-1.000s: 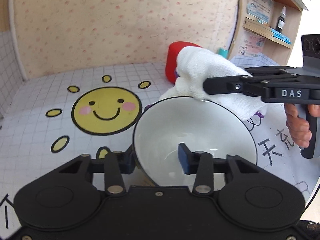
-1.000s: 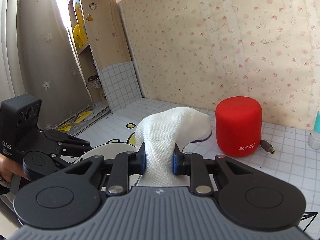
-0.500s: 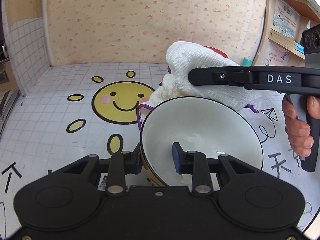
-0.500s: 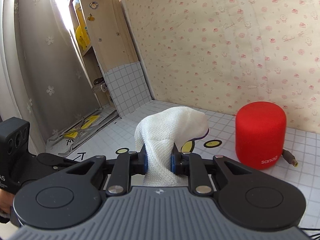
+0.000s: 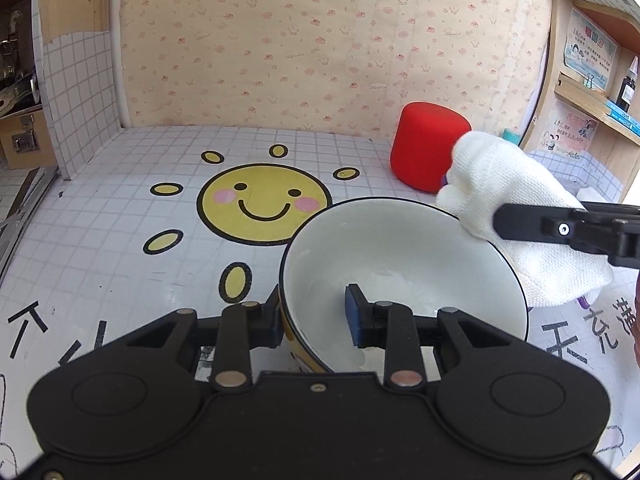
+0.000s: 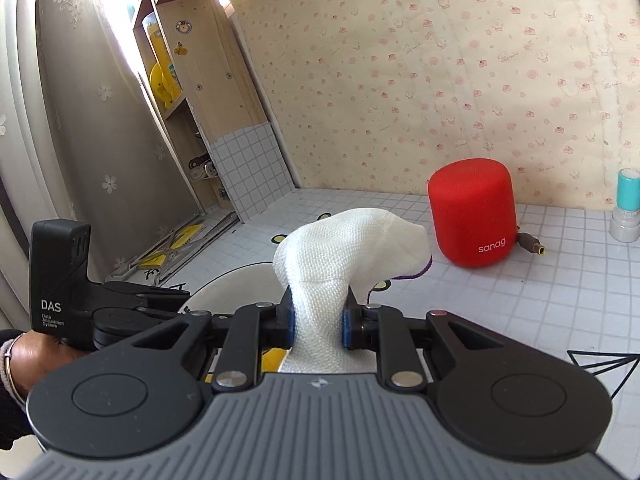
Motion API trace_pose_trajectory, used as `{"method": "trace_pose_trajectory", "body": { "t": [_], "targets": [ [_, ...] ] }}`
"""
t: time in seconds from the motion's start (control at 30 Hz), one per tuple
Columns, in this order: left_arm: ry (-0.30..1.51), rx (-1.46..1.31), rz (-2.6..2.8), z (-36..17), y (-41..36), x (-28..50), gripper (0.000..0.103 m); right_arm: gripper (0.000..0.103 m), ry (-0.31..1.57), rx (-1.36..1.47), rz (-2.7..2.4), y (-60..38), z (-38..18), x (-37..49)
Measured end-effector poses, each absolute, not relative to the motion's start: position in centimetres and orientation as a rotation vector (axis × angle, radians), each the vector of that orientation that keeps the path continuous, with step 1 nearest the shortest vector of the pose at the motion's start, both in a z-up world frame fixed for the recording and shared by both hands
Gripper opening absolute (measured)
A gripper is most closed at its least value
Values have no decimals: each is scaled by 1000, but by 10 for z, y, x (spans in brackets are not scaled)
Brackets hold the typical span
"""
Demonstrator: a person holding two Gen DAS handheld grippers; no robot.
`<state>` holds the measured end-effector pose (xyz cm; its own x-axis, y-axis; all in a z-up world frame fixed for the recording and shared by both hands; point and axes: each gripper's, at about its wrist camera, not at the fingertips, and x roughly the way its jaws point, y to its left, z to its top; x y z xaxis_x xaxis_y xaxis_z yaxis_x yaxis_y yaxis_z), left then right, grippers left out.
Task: Clean bowl
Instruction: 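Wipe the white cloth along the bowl's rim with the right gripper while the left gripper holds the bowl, then rub the cloth down the bowl's outer wall with the right gripper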
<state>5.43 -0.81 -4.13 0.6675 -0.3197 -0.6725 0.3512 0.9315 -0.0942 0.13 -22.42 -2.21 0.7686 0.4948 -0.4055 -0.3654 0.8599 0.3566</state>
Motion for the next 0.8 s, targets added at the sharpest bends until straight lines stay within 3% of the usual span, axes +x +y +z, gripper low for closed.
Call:
{"method": "trace_pose_trajectory", "body": {
  "t": [0.3, 0.47, 0.8],
  "targets": [
    [747, 22, -349, -42, -6, 50, 31, 22, 503, 283, 459, -203, -18, 38],
    [745, 18, -363, -45, -8, 48, 40, 22, 502, 272, 453, -208, -20, 16],
    [738, 30, -370, -43, -4, 52, 41, 23, 516, 286, 431, -224, -24, -32]
  ]
}}
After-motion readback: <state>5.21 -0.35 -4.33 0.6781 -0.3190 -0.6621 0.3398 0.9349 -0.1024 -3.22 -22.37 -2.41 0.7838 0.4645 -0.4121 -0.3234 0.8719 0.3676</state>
